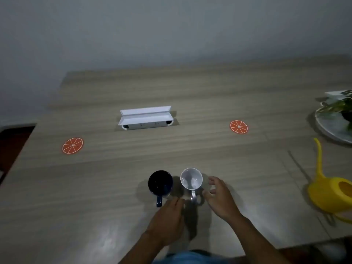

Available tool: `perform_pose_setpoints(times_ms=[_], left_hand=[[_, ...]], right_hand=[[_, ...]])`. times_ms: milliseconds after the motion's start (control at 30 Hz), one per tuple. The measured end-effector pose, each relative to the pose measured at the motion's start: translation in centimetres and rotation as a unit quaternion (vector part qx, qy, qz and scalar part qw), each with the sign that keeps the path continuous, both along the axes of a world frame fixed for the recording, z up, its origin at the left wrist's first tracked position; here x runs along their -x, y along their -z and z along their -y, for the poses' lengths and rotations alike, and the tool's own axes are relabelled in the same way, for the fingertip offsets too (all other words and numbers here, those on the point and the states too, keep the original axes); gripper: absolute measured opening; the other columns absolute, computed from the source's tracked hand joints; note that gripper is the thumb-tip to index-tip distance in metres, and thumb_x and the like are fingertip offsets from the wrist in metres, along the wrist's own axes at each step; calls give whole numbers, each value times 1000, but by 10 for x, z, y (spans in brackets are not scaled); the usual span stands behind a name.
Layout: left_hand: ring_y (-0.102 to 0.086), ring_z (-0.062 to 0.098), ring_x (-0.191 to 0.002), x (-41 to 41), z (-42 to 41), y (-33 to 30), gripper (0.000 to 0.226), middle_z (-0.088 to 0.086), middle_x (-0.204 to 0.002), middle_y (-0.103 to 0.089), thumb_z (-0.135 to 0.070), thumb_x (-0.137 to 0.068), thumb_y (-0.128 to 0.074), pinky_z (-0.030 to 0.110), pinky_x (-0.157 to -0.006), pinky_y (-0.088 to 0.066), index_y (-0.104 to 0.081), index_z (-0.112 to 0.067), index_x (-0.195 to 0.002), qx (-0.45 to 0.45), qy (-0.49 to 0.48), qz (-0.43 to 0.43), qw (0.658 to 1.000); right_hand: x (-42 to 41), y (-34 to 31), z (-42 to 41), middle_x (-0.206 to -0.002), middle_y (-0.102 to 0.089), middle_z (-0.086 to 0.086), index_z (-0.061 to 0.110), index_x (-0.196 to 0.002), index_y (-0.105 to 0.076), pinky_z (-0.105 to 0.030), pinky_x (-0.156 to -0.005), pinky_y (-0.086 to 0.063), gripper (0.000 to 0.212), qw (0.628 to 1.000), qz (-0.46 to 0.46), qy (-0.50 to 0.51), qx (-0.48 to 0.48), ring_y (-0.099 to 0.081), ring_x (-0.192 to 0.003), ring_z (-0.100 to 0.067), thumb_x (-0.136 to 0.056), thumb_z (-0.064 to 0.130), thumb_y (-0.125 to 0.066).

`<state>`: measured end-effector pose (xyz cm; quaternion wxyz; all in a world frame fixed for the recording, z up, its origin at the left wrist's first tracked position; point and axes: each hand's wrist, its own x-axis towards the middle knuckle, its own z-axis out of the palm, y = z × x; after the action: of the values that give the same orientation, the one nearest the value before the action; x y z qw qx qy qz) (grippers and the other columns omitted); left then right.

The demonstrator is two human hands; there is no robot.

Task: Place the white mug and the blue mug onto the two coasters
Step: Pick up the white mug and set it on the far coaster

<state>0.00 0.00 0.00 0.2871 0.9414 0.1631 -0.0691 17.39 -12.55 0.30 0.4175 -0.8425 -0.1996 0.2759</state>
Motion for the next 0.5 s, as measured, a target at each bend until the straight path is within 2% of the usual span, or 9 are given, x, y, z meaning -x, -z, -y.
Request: perform_pose_setpoints(times_ms=[67, 133, 233, 333, 400, 500], left_hand=[[-42, 31, -133, 3, 3, 12, 53, 10, -146, -42, -27, -90, -46, 40, -107, -41, -37, -13, -141, -6, 27, -51, 998], [-18, 33, -151, 7, 6, 24, 73, 11, -164, -19, -38, -93, -45, 46, -120, -25, -18, -8, -154, -49, 56, -112, 991], [12, 33, -154, 12, 7, 38, 82, 10, -169, 9, -50, -96, -34, 57, -123, -8, 1, -9, -158, -96, 96, -170, 976], [13, 32, -154, 15, 6, 43, 87, 9, -168, 13, -58, -91, -26, 58, -122, -6, 5, -13, -158, -106, 100, -175, 974], [12, 32, -154, 15, 6, 43, 90, 8, -168, 15, -61, -88, -24, 59, -121, -4, 6, -14, -157, -101, 96, -174, 975], [13, 33, -154, 13, 8, 39, 87, 8, -168, 14, -55, -94, -35, 59, -122, -2, 6, -13, -157, -89, 93, -172, 977]], right_hand=[[6, 1, -5, -133, -49, -1, 17, -139, -49, -32, -92, -50, 54, 1000, 2, 4, -13, -57, -119, -22, -89, 12, -70], [15, -1, -9, -131, -45, 3, 25, -137, -48, -28, -91, -49, 56, 999, 1, -11, -31, -55, -119, -17, -87, 14, -72], [25, 4, -16, -132, -38, 5, 37, -133, -42, -32, -92, -53, 65, 998, 19, -23, -51, -57, -106, 2, -82, 20, -79], [26, 9, -22, -143, -32, 7, 30, -149, -31, -36, -94, -57, 90, 998, 37, -42, -36, -53, -116, -6, -77, 29, -85], [22, 10, -27, -144, -33, 9, 29, -151, -28, -36, -95, -56, 97, 997, 57, -50, -29, -48, -126, -15, -75, 27, -87], [18, 13, -31, -156, -33, 8, 28, -155, -25, -36, -101, -49, 103, 995, 87, -54, -9, -41, -136, -16, -73, 31, -88]])
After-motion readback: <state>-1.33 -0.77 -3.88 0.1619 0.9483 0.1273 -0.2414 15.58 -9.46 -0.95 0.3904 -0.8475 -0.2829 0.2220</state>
